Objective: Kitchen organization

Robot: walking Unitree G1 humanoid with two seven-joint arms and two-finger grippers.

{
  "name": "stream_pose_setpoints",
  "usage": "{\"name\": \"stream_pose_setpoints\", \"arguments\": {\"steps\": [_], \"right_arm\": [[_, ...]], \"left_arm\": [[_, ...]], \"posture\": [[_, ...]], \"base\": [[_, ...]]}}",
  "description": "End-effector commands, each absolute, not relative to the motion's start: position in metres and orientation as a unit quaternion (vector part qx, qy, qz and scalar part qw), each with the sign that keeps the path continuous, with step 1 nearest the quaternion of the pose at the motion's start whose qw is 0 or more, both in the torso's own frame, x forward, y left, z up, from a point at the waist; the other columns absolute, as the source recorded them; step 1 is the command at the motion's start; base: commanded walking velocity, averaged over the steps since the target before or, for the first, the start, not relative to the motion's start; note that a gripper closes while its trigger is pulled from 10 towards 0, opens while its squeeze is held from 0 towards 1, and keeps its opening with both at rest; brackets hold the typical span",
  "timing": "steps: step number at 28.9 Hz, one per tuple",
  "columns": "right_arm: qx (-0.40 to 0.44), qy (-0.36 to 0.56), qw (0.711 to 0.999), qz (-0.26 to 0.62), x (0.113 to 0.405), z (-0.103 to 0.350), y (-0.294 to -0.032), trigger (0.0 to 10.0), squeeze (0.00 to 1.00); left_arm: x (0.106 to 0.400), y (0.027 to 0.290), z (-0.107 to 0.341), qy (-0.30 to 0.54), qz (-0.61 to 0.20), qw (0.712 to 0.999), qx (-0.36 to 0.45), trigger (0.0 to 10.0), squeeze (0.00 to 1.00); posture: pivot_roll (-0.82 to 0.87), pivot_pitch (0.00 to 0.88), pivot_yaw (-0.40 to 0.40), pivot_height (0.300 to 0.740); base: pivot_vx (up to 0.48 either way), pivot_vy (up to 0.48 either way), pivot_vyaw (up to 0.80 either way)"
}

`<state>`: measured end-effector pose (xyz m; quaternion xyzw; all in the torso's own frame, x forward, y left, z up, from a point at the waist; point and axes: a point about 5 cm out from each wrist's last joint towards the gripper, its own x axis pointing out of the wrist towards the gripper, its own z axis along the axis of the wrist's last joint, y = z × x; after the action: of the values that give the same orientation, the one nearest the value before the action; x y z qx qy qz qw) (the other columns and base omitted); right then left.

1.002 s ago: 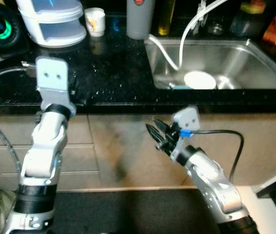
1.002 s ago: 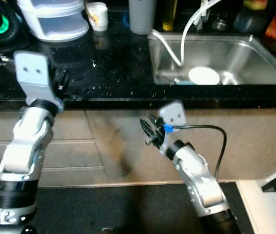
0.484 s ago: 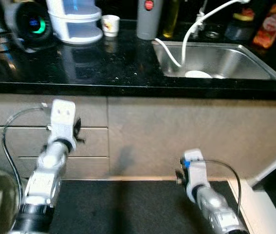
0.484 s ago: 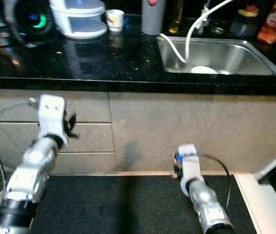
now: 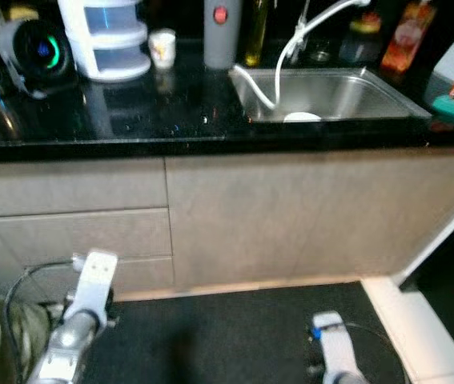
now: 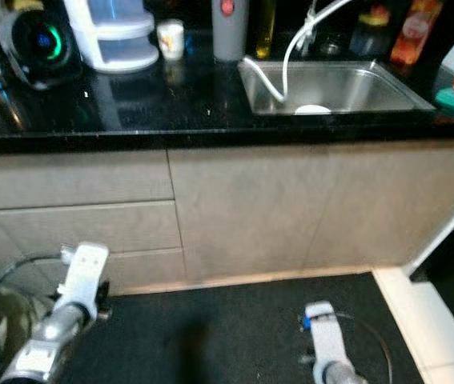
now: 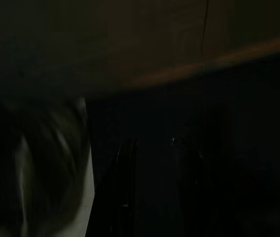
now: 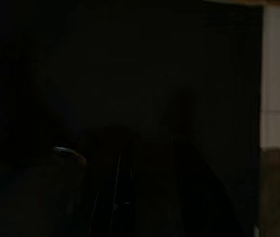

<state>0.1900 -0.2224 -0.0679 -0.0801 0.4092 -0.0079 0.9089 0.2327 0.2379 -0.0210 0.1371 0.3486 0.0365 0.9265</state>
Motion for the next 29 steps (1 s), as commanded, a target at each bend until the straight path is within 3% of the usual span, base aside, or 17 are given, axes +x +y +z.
{"name": "stream_pose_setpoints", "arguments": {"steps": [1, 7, 20, 29], "right_arm": [[-0.084, 0.417, 0.905, -0.019, 0.184, -0.072, -0.225, 10.0, 0.00], [-0.101, 0.425, 0.899, -0.012, 0.176, -0.077, -0.221, 10.0, 0.00], [-0.138, 0.468, 0.873, 0.006, 0.148, -0.091, -0.220, 10.0, 0.00], [-0.154, 0.480, 0.864, 0.019, 0.142, -0.094, -0.219, 10.0, 0.00]], "left_arm": [[0.223, 0.244, -0.030, 0.365, 0.038, 0.916, 0.159, 10.0, 0.00], [0.204, 0.250, -0.047, 0.396, 0.042, 0.901, 0.172, 10.0, 0.00], [0.196, 0.256, -0.055, 0.398, 0.052, 0.899, 0.177, 10.0, 0.00], [0.195, 0.254, -0.058, 0.398, 0.052, 0.898, 0.182, 10.0, 0.00]], "posture": [[0.11, 0.079, -0.051, 0.740], [0.11, 0.083, -0.057, 0.740], [0.10, 0.085, -0.062, 0.740], [0.10, 0.079, -0.071, 0.740]], "base": [[0.000, 0.000, 0.00], [0.000, 0.000, 0.00], [0.000, 0.000, 0.00], [0.000, -0.338, 0.00]]}}
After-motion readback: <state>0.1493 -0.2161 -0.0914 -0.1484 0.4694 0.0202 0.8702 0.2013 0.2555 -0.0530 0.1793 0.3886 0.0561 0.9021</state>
